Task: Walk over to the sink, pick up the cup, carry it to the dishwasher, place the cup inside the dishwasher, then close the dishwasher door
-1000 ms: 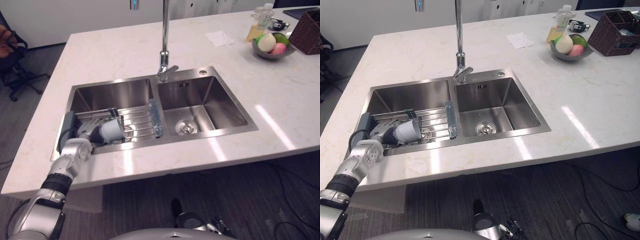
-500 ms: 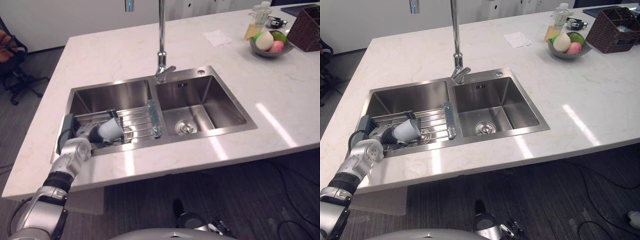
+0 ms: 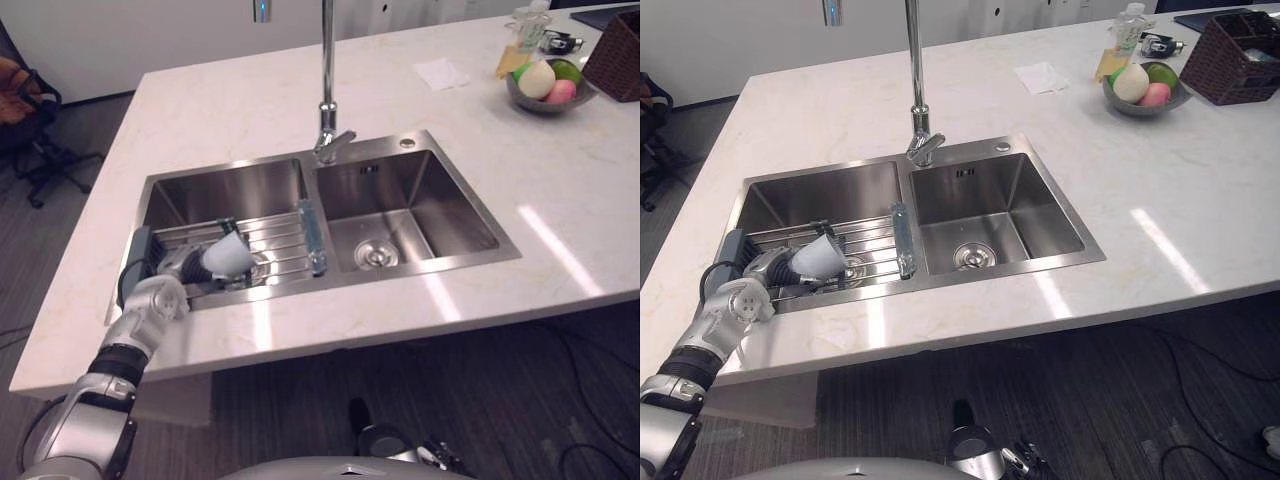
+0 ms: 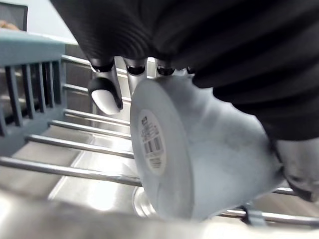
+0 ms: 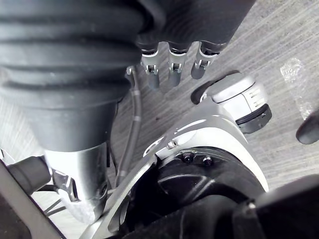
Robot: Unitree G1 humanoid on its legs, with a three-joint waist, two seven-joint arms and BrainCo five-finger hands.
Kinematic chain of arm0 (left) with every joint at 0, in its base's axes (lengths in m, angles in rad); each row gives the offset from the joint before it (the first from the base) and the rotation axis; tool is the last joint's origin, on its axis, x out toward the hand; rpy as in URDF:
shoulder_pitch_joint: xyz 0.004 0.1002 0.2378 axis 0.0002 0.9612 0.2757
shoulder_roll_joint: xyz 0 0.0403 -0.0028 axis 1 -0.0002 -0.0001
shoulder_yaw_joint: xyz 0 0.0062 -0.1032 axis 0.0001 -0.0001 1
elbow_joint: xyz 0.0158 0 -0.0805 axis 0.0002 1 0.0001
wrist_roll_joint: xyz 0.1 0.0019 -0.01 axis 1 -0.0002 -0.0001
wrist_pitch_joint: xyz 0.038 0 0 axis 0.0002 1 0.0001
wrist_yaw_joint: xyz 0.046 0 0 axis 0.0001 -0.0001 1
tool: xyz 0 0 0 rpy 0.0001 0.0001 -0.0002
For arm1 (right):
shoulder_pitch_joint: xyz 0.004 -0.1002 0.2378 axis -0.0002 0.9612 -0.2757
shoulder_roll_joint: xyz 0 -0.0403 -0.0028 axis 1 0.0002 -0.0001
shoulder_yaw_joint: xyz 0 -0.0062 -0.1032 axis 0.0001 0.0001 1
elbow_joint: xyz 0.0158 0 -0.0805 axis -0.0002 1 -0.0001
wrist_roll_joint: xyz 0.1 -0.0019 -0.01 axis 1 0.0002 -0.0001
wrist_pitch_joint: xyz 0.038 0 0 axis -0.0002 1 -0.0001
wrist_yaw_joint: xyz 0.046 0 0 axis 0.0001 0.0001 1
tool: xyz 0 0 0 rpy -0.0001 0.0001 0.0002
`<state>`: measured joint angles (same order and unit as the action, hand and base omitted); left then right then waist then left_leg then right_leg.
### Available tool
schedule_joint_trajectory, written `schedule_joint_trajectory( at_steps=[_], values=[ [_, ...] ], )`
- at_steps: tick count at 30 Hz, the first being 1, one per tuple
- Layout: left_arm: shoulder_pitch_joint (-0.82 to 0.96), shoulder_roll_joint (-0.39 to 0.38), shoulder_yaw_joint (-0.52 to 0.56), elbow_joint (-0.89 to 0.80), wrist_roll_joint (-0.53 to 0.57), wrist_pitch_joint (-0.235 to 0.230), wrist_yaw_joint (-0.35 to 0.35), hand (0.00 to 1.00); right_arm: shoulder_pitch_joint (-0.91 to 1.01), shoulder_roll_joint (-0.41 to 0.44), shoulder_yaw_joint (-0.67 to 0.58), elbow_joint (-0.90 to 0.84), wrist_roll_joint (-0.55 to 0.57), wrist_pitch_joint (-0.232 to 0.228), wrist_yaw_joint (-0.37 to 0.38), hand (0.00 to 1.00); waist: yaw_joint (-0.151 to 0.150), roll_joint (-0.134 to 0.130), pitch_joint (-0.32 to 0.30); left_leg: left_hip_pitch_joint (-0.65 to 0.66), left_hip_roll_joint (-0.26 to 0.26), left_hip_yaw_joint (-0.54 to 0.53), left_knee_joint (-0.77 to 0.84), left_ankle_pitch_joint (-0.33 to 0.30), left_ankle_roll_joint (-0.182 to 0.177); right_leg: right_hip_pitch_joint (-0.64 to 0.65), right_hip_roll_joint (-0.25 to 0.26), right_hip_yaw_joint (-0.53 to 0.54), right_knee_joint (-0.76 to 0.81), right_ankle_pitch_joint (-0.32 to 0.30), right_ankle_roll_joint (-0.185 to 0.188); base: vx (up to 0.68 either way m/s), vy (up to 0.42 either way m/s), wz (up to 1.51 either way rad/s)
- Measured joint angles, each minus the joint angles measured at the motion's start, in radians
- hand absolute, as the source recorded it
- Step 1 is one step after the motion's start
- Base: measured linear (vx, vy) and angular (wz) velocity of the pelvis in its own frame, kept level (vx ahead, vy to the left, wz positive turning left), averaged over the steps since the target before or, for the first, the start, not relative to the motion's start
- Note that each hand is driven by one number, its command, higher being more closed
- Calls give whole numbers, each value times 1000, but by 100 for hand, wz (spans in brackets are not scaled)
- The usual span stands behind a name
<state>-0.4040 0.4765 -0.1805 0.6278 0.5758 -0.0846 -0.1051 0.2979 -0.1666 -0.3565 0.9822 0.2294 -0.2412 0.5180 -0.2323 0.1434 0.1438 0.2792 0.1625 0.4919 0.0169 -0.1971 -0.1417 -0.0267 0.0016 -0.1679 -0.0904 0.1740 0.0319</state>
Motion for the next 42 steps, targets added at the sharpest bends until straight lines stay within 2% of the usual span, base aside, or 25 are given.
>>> schedule_joint_trajectory(
  at_steps=[4,8,12,18,20,22,26,30,32,35,37,39,41,42],
  values=[
    [13,-15,4,-33,-146,-10,-40,100,-6,-1,0,13,0,-1,0,0,5,-2,1,1,2,-5,-1,0,0,5,0,-8,0,-3,1,-15,-7,6],
    [18,-27,24,-65,-303,-15,-47,100,-12,6,-1,15,0,-1,0,0,5,-9,11,1,3,-7,-1,0,0,6,0,-10,0,-3,2,-8,-3,1],
    [31,-30,28,-82,-414,-32,-51,100,-12,10,-1,15,0,-2,-1,0,11,-16,15,0,4,-16,-1,1,0,7,-1,-15,0,-4,2,-29,-16,4],
    [90,-81,110,-129,-601,-36,-51,100,-12,13,-8,17,0,-4,-2,0,16,-18,16,-1,3,-25,-1,5,4,7,-5,-26,0,-5,4,-13,-8,5],
    [107,-84,133,-164,-610,-46,-48,100,-12,18,-10,17,0,-4,-3,0,20,-23,19,-3,0,-27,-2,11,7,9,-8,-31,0,-5,4,-42,-12,7],
    [122,-84,141,-204,-520,-93,-8,100,-11,18,-11,17,0,-4,-3,0,28,-25,20,-7,-3,-32,-2,13,9,9,-12,-37,0,-5,4,-54,-10,10],
    [127,-84,140,-261,-408,-121,12,100,-8,17,-11,17,0,-4,-3,0,39,-30,17,-17,-7,-50,-2,15,13,10,-18,-45,0,-5,4,-74,-10,8],
    [129,-85,139,-267,-469,-106,7,100,-9,20,-9,17,-1,-5,-3,0,42,-37,13,-17,-6,-53,-2,16,13,13,-19,-49,0,-6,4,-53,-17,4],
    [137,-97,142,-267,-579,-84,3,100,-9,22,-8,17,-1,-5,-3,0,43,-42,11,-16,-5,-54,-2,16,13,15,-19,-52,0,-6,4,-41,-14,3],
    [161,-123,148,-269,-666,-74,-6,100,-8,27,-9,17,-1,-5,-4,0,44,-47,8,-16,-4,-58,-3,16,13,18,-19,-58,0,-6,4,-25,-7,5],
    [169,-141,166,-270,-669,-76,-2,100,-9,31,-11,17,-1,-5,-5,0,46,-51,8,-16,-3,-60,-3,16,13,20,-19,-60,0,-6,4,-21,-2,4],
    [173,-144,181,-280,-611,-94,37,100,-9,32,-10,17,-1,-4,-4,0,47,-54,8,-16,-3,-61,-3,16,13,20,-19,-61,0,-6,4,0,0,0],
    [173,-142,188,-306,-519,-126,112,100,-8,32,-11,17,-1,-5,-4,0,51,-54,7,-16,-3,-64,-3,16,13,22,-20,-63,0,-6,5,-15,-2,2],
    [173,-142,189,-309,-493,-138,132,0,-8,32,-11,17,-1,-5,-4,0,51,-54,7,-16,-3,-66,-3,16,13,23,-20,-63,0,-6,5,-28,-5,4]
  ],
)
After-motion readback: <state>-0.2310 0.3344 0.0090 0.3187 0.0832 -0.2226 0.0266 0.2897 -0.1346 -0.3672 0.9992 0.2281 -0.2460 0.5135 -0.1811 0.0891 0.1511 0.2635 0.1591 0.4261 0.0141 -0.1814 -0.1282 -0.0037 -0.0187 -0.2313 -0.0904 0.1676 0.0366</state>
